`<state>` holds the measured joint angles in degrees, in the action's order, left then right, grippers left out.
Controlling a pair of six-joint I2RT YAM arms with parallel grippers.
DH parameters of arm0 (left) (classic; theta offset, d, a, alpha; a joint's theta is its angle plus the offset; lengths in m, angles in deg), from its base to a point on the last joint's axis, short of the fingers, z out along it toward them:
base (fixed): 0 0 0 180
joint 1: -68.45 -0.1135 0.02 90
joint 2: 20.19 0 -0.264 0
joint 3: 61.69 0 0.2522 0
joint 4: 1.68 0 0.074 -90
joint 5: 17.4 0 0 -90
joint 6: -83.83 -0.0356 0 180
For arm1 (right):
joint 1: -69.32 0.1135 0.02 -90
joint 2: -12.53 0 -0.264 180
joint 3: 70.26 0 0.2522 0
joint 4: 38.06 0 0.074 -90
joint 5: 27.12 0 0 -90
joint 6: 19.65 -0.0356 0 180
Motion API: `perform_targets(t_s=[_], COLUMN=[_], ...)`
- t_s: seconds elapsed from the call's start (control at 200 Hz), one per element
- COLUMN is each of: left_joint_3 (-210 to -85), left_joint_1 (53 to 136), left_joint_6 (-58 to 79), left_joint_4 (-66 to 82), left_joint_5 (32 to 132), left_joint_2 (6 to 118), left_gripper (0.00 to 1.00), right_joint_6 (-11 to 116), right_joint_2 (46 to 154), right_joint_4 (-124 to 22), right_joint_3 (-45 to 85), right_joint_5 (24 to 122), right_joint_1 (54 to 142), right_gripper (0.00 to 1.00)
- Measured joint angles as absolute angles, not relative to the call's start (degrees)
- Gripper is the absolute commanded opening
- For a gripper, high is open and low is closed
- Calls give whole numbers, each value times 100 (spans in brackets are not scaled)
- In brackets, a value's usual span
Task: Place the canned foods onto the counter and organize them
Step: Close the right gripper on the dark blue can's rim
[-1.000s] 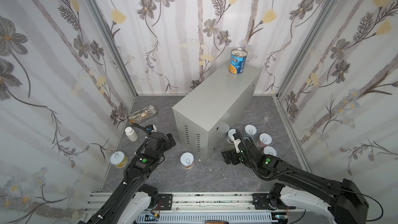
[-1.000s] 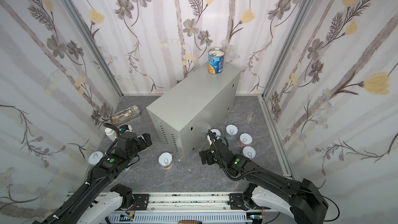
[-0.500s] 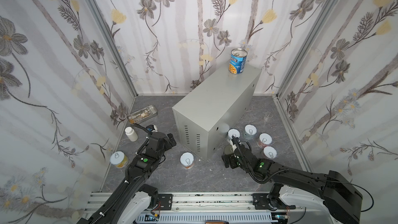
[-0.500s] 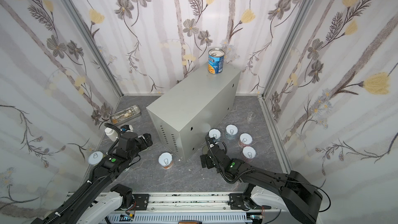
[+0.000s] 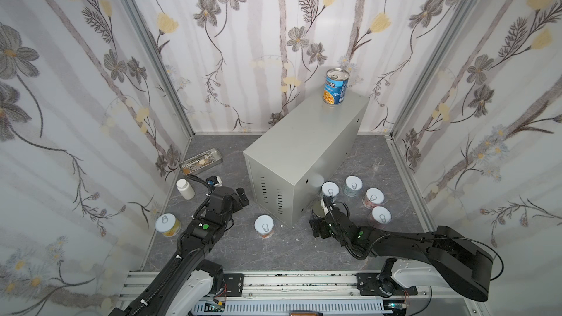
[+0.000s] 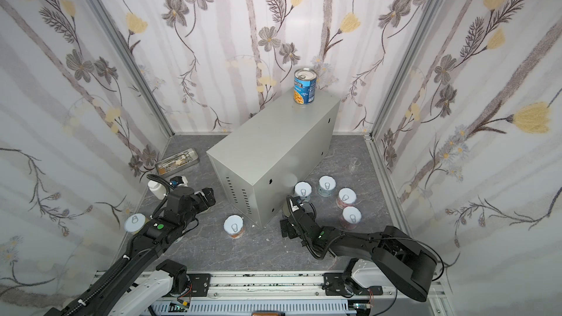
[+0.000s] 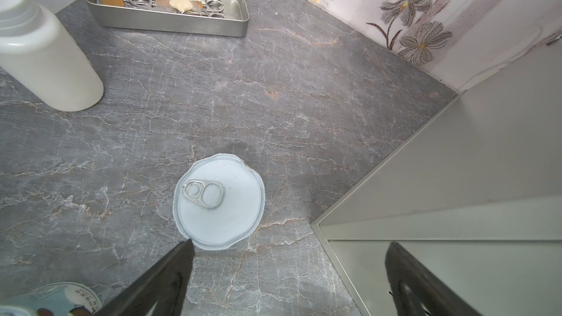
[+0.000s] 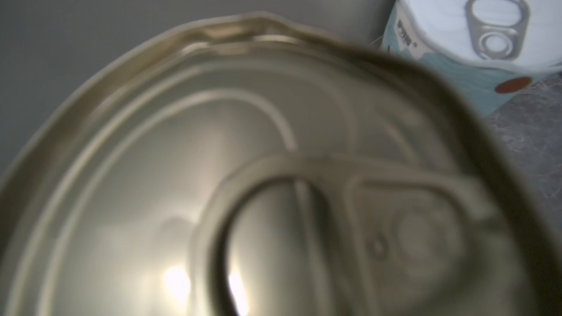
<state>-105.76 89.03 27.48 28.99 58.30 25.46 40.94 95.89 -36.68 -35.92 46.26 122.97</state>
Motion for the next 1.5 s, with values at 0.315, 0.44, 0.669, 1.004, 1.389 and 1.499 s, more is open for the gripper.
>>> perform_targets(t_s=[0.315,0.44,0.669,1.004,1.389,1.499], left_joint_3=[-10587,-10628,-10689,-10836,-11485,-11695], left_joint_1=[8903,8903,8909,8949,8962,8962], left_joint_6=[2748,2746,2746,2743,2553,2505], left_joint_4=[2890,2884,2879,2910,3196,3260], left_joint_5=[5808,5808,5815,5874,5847,5854], left_joint_2=[2607,2624,2622,2511,2399,2441], left_gripper=[100,100,100,100,100,100], right_joint_6=[4153,4195,4199,4210,4195,4193], right_joint_2=[9672,9632,9409,8498,7145,6883], right_joint_4=[-3603,-3609,-3695,-4379,-5535,-6022], right_joint_3=[-3539,-3542,-3590,-3609,-2833,-2571], right_joint_5=[4578,4471,4410,4274,4204,4224], right_joint_1=[12304,12319,12336,12352,12358,12358], right_gripper=[78,69,60,48,46,45])
